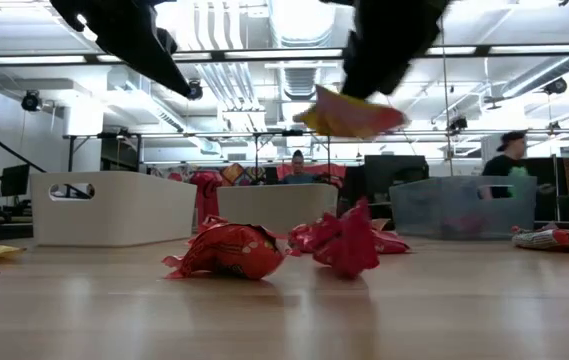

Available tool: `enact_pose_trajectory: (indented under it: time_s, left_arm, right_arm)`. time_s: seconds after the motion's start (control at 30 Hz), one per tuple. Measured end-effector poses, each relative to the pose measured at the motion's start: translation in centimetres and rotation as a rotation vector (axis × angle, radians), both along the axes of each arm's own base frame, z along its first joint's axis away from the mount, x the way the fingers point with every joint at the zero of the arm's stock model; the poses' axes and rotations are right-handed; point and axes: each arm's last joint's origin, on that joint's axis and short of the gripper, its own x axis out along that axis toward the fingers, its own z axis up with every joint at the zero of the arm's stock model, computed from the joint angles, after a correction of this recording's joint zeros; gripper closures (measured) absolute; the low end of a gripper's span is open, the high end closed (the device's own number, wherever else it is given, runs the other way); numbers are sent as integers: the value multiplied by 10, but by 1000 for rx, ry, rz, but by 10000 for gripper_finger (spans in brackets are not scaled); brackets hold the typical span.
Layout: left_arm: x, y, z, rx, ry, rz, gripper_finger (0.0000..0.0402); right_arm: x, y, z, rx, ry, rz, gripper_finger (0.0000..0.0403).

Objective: Sort candy
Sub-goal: Put the yellow candy into the gray bin

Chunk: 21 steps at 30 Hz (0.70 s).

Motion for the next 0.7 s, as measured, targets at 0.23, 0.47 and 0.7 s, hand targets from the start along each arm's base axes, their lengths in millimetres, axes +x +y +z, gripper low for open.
enact_pose_trajectory:
  time_s: [0.23,0.47,0.7]
  left_arm:
    - [-2,1,-2,59,41,-52,306]
    - [-8,6,-6,195,129,-28,306]
    - [-12,9,-8,217,163,16,306]
  right_arm:
    - [6,-81,27,-75,-92,-177,394]
    - [10,-181,28,-130,-150,-406,394]
    - [5,-245,11,-110,-134,-527,394]
